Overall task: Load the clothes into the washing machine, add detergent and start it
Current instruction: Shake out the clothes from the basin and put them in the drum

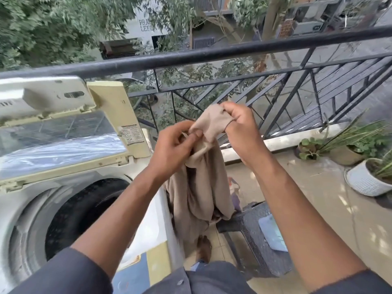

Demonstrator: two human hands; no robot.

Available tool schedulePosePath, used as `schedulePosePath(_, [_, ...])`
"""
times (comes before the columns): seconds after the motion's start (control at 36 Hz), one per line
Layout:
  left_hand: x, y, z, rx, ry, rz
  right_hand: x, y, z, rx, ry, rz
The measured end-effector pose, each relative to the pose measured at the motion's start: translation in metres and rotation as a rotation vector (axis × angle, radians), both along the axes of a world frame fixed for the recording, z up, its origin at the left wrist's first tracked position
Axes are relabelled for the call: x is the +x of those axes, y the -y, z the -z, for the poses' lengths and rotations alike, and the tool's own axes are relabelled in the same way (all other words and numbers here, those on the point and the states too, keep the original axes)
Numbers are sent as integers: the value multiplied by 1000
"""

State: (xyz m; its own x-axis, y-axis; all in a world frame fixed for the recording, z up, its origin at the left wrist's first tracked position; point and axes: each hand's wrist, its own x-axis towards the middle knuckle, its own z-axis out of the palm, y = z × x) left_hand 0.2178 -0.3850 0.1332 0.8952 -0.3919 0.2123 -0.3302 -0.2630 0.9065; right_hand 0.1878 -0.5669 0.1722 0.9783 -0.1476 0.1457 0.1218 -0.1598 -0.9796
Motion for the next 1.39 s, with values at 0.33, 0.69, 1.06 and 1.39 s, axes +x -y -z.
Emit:
schedulePosePath(0.33, [26, -2, -45, -176, 30, 8, -27, 38, 98, -253, -525, -217])
schedulePosePath(0.69, [33, -4, -48, -254, -69, 41, -24, 41, 210, -474, -744, 53])
schedulePosePath(1.06, [37, -23, 31, 27, -161, -499, -10, 67, 111, -84, -473, 251])
schedulePosePath(1.39, [18, 3, 16, 73, -213, 38, 9, 0, 22, 37, -204, -64])
